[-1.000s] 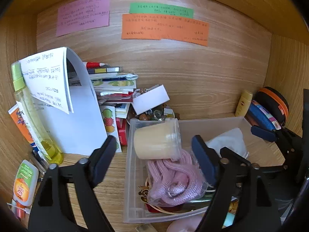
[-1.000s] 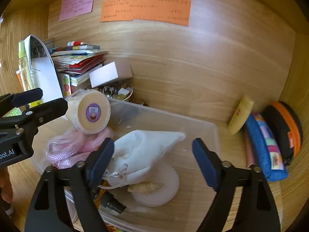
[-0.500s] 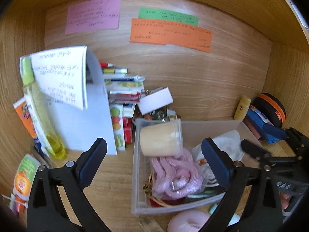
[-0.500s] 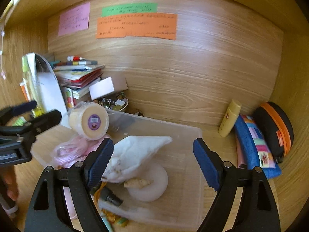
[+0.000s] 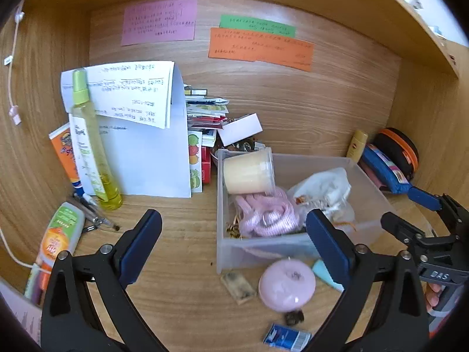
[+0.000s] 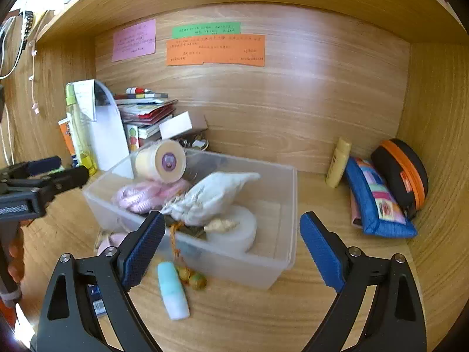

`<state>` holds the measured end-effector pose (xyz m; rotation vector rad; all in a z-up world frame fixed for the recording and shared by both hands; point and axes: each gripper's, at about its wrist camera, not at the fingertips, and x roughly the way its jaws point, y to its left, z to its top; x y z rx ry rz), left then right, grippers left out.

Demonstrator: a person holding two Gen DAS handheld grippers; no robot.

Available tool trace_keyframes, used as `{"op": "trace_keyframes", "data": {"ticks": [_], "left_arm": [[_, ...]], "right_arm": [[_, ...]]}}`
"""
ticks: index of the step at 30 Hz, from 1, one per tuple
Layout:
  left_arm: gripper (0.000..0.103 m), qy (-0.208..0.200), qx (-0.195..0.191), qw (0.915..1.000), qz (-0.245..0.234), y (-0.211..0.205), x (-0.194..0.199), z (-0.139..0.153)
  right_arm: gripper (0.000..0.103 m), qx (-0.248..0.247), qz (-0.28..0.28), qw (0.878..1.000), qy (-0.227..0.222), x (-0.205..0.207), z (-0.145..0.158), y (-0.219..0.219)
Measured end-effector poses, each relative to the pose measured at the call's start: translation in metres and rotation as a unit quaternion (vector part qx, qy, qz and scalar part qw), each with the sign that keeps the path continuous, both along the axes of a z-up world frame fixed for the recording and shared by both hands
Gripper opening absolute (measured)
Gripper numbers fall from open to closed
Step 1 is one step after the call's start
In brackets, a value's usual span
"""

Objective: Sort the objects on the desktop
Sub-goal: 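Withdraw both tools from the box toward the blue card and mint tube, then grasp the blue card with the left tool while the right tool grasps the mint tube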

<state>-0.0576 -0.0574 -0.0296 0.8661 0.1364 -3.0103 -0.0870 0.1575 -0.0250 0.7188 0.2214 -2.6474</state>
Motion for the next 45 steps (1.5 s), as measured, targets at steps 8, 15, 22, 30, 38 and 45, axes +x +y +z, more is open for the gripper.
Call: {"op": "trace_keyframes", "data": {"ticks": [8, 15, 22, 30, 38, 45], "left_arm": [[0.101, -0.038, -0.022, 0.9989, -0.013, 0.001, 0.024, -0.024], [0.101, -0.088, -0.064, 0.993, -0.046, 0.019, 0.042, -0.055], [0.101, -0.127, -0.062, 0.9857, -0.091, 0.038, 0.047, -0.072], [0.101, -0.135, -0.1, 0.9786, -0.119, 0.053, 0.047, -0.085], [0.1, -0.127, -0.11, 0.9769, -0.132, 0.06, 0.043, -0.083], [0.08, -0.149, -0.105, 0.9727, -0.143, 0.064, 0.037, -0.088]], "right_arm": [[0.092, -0.015, 0.015, 0.999, -0.034, 0.009, -0.023, 0.007], [0.092, -0.014, 0.039, 0.997, -0.059, 0.013, -0.038, 0.003], [0.09, 0.018, 0.093, 0.992, -0.087, 0.021, -0.054, -0.016], [0.055, 0.036, 0.128, 0.981, -0.144, 0.014, -0.07, -0.028], [0.036, 0.046, 0.146, 0.971, -0.183, 0.008, -0.081, -0.037], [0.036, 0.053, 0.145, 0.972, -0.179, 0.006, -0.08, -0.043]]}}
